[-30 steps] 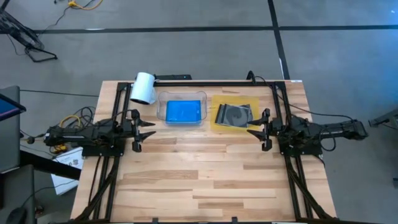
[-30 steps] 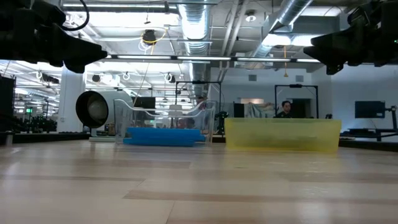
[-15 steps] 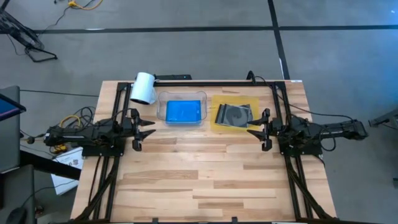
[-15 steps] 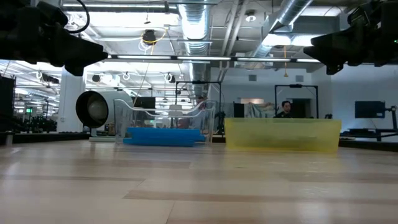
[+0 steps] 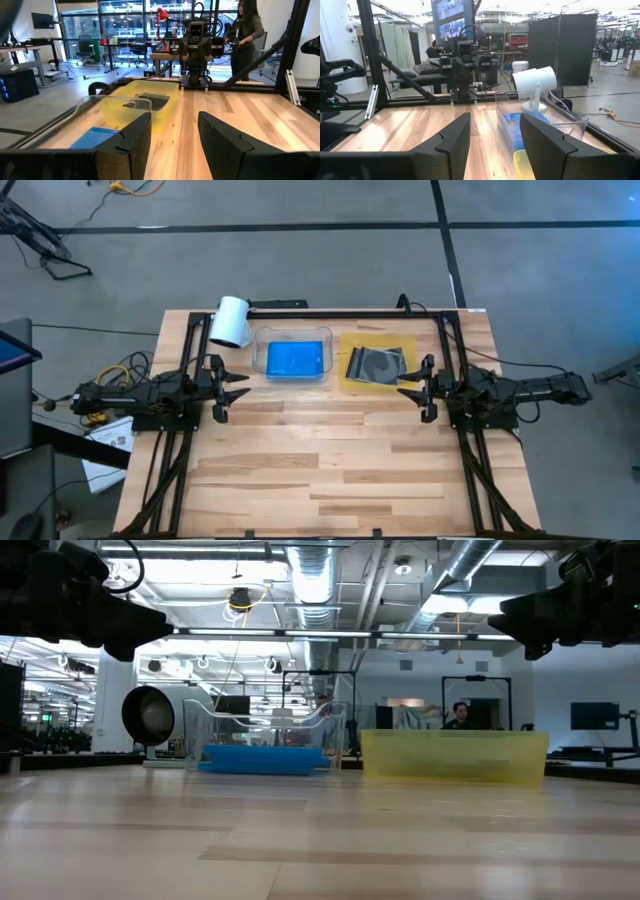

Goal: Pick & place jewel cases by type
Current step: Return to Home Position

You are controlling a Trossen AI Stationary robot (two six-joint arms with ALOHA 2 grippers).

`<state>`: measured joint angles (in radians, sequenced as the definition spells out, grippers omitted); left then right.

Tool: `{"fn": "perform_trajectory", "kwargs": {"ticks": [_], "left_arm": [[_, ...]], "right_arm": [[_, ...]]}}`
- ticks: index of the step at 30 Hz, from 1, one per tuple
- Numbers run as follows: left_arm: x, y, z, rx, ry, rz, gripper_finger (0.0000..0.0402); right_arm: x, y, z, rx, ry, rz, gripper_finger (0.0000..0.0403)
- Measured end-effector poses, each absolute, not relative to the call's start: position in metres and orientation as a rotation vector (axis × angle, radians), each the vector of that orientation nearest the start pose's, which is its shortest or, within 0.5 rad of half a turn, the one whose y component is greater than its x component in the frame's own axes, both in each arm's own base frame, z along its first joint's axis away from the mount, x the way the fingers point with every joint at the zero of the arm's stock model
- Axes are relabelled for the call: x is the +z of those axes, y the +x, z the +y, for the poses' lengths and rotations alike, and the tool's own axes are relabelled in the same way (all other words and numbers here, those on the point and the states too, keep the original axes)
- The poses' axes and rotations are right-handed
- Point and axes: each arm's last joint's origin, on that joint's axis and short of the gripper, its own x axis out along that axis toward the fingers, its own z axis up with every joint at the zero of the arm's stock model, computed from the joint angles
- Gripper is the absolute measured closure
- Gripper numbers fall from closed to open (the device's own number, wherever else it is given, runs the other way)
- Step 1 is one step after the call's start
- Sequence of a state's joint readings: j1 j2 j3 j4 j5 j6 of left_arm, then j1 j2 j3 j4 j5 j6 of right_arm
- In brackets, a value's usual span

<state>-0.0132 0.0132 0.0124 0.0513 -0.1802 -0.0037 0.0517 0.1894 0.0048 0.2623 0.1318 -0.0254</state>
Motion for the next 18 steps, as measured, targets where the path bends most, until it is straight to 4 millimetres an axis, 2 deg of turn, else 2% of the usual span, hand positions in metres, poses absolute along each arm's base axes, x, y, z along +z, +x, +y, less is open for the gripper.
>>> {"fn": "perform_trajectory", "kwargs": {"ticks": [18], "left_arm": [[0.1715,0.0973,0.0039,0.167,0.0,-0.05,0.0244]], "right_arm": [[0.1747,0.1088,0.0018,-0.081,-0.018,-0.076,0.0238]]}}
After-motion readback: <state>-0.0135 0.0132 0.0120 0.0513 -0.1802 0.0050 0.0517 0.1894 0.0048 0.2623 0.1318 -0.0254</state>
